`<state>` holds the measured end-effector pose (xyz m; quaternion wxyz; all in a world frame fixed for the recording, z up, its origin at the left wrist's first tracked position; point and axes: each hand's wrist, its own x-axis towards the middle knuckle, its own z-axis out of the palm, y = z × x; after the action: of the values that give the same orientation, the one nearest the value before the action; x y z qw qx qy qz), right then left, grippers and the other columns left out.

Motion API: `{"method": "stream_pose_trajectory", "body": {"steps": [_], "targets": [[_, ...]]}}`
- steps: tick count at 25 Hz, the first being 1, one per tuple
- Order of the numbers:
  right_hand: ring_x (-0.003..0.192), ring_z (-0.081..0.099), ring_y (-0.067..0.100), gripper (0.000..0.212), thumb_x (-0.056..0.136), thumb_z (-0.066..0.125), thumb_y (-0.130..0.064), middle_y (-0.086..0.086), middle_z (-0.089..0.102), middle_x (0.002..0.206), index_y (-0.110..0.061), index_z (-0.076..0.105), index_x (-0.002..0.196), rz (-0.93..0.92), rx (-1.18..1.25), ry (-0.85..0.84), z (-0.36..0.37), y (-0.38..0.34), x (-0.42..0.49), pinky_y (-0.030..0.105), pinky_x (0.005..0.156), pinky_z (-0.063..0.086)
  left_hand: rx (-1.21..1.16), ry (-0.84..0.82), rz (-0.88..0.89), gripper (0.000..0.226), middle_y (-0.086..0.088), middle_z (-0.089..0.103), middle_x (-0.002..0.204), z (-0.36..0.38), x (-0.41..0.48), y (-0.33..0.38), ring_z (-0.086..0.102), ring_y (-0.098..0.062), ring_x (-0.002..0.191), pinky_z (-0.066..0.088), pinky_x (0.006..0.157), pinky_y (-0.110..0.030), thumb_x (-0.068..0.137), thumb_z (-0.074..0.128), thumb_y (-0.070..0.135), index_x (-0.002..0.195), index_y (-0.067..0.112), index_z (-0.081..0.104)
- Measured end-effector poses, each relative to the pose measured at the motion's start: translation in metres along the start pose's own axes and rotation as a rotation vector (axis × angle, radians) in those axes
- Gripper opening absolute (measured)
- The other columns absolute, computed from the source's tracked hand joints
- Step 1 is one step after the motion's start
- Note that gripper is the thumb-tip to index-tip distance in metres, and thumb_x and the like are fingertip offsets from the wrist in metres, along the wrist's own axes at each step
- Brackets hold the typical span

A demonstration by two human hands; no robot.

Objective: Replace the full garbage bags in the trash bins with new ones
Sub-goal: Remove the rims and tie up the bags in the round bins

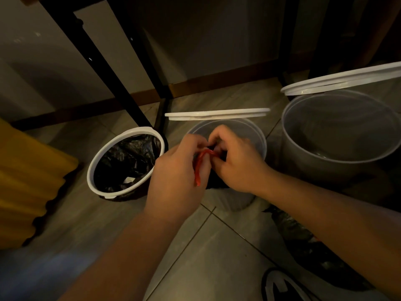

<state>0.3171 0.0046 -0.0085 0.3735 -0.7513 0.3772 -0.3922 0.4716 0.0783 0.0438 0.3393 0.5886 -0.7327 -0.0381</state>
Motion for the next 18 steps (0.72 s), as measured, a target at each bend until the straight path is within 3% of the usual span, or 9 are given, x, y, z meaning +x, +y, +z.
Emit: {"method": "stream_pose_trajectory", "body": {"steps": [2, 4, 7, 9, 12, 15, 18], "targets": [[0.081, 0.072, 0.013, 0.028, 0.097, 0.065, -0.01, -0.001, 0.073, 0.084, -0.023, 0.061, 0.121, -0.006, 0.093, -0.071, -0.002, -0.001, -0.001, 0.04, 0.073, 0.061, 0.078, 0.057, 0.05, 0.012, 0.006, 0.066, 0.091, 0.002, 0.0, -0.004, 0.059, -0.005, 0.078, 0.045, 0.07, -0.012, 0.094, 0.07, 0.009, 0.105, 0.015, 0.07], [0.099, 0.074, 0.012, 0.035, 0.095, 0.059, 0.004, 0.001, 0.077, 0.103, -0.014, 0.066, 0.124, 0.04, 0.313, -0.126, -0.004, -0.003, 0.0, 0.029, 0.085, 0.06, 0.103, 0.13, 0.069, 0.01, -0.002, 0.07, 0.093, 0.003, 0.0, -0.008, 0.062, -0.009, 0.084, 0.042, 0.078, -0.006, 0.091, 0.073, 0.003, 0.099, 0.008, 0.075], [0.1, 0.073, 0.018, 0.03, 0.09, 0.055, 0.006, 0.009, 0.078, 0.104, -0.008, 0.075, 0.108, 0.17, 0.649, -0.085, -0.005, -0.003, 0.003, 0.028, 0.088, 0.058, 0.084, 0.17, 0.123, 0.011, -0.006, 0.074, 0.1, 0.006, -0.005, -0.009, 0.067, -0.012, 0.094, 0.045, 0.091, -0.008, 0.09, 0.075, -0.001, 0.099, 0.005, 0.078], [0.096, 0.074, 0.022, 0.019, 0.096, 0.062, 0.0, 0.013, 0.079, 0.1, -0.01, 0.079, 0.098, 0.22, 0.65, 0.018, -0.007, -0.002, 0.004, 0.035, 0.089, 0.059, 0.066, 0.174, 0.134, 0.011, -0.005, 0.073, 0.103, 0.009, -0.009, -0.009, 0.066, -0.011, 0.096, 0.047, 0.092, -0.012, 0.091, 0.077, 0.002, 0.101, 0.006, 0.081], [0.088, 0.077, 0.024, 0.015, 0.091, 0.073, 0.002, 0.014, 0.079, 0.092, -0.013, 0.077, 0.094, 0.286, 0.732, 0.102, -0.011, 0.0, 0.005, 0.035, 0.082, 0.062, 0.021, 0.206, 0.084, 0.013, -0.003, 0.071, 0.096, 0.012, -0.014, -0.009, 0.065, -0.007, 0.089, 0.048, 0.084, -0.012, 0.092, 0.08, 0.009, 0.105, 0.01, 0.082], [0.077, 0.074, 0.023, 0.021, 0.09, 0.069, 0.002, 0.012, 0.076, 0.081, -0.017, 0.077, 0.085, 0.315, 0.874, 0.129, -0.023, 0.003, 0.008, 0.032, 0.07, 0.06, -0.06, 0.206, -0.052, 0.01, 0.01, 0.071, 0.094, 0.009, -0.016, -0.012, 0.066, -0.001, 0.09, 0.045, 0.082, -0.008, 0.095, 0.078, 0.021, 0.104, 0.021, 0.082], [0.063, 0.068, 0.018, 0.023, 0.093, 0.064, 0.006, 0.008, 0.073, 0.072, -0.013, 0.074, 0.084, 0.381, 0.751, 0.214, -0.029, 0.015, 0.006, 0.026, 0.055, 0.056, -0.103, 0.183, -0.228, 0.004, 0.017, 0.071, 0.09, 0.006, -0.02, -0.02, 0.067, 0.003, 0.091, 0.047, 0.078, -0.006, 0.094, 0.077, 0.03, 0.098, 0.031, 0.079]]}}
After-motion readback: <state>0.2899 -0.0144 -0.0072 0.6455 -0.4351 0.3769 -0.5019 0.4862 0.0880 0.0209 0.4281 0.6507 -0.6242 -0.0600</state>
